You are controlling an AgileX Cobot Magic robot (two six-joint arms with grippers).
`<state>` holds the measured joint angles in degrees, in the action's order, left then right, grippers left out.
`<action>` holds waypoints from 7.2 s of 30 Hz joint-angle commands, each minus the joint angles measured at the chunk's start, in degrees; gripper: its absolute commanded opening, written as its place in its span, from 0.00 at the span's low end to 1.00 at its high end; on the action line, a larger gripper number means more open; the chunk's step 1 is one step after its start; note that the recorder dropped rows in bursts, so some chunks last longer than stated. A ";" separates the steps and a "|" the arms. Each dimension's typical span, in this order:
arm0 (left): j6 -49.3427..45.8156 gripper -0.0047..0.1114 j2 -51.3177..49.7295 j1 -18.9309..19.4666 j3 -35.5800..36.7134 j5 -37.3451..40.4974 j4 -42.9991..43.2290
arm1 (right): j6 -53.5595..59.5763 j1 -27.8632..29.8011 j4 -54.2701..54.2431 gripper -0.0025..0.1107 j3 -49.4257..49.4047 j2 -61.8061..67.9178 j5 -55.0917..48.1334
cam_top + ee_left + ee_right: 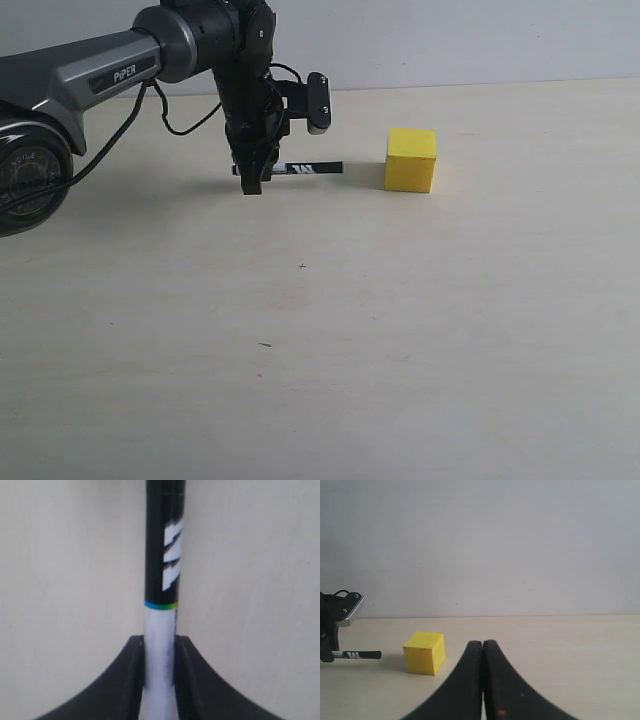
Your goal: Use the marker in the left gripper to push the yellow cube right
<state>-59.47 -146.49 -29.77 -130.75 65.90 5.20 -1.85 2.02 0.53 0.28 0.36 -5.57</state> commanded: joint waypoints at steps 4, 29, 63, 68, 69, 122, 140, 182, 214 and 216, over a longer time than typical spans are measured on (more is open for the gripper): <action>-0.65 0.04 0.06 -0.52 -0.47 -1.17 -0.24 | 0.15 0.34 -0.11 0.02 -0.28 -0.36 0.53; -3.12 0.04 -0.04 -6.09 -0.47 -9.39 -0.24 | 0.24 0.34 -0.11 0.02 -0.28 -0.36 0.53; 13.44 0.04 -1.69 -6.13 -0.47 -8.29 9.55 | 0.24 0.34 -0.11 0.02 -0.28 -0.36 0.53; 13.60 0.04 -1.69 -7.39 -0.47 -10.81 9.43 | 0.06 0.34 -0.11 0.02 -0.28 -0.36 0.53; 13.60 0.04 -1.69 -7.89 -0.47 -11.82 9.30 | 0.06 0.34 -0.11 0.02 -0.28 -0.36 0.53; 33.64 0.04 -2.04 -15.35 -0.47 -9.28 24.61 | 0.20 0.34 -0.11 0.02 -0.28 -0.36 0.53; 43.57 0.04 3.78 -6.76 -0.47 0.82 11.09 | 0.05 0.34 -0.11 0.02 -0.28 -0.36 0.53; 94.21 0.04 43.41 -10.86 67.84 -28.32 -12.99 | 0.19 0.34 -0.11 0.02 -0.28 -0.36 0.53; 94.19 0.04 28.49 -11.60 59.43 -29.96 -21.02 | 0.05 0.34 -0.11 0.02 -0.28 -0.36 0.53; 94.19 0.04 28.49 -11.60 59.43 -29.96 -21.02 | 0.05 0.34 -0.11 0.02 -0.28 -0.36 0.53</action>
<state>34.48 -117.97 -41.21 -70.81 36.58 -15.95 -1.85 2.02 0.53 0.28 0.36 -5.57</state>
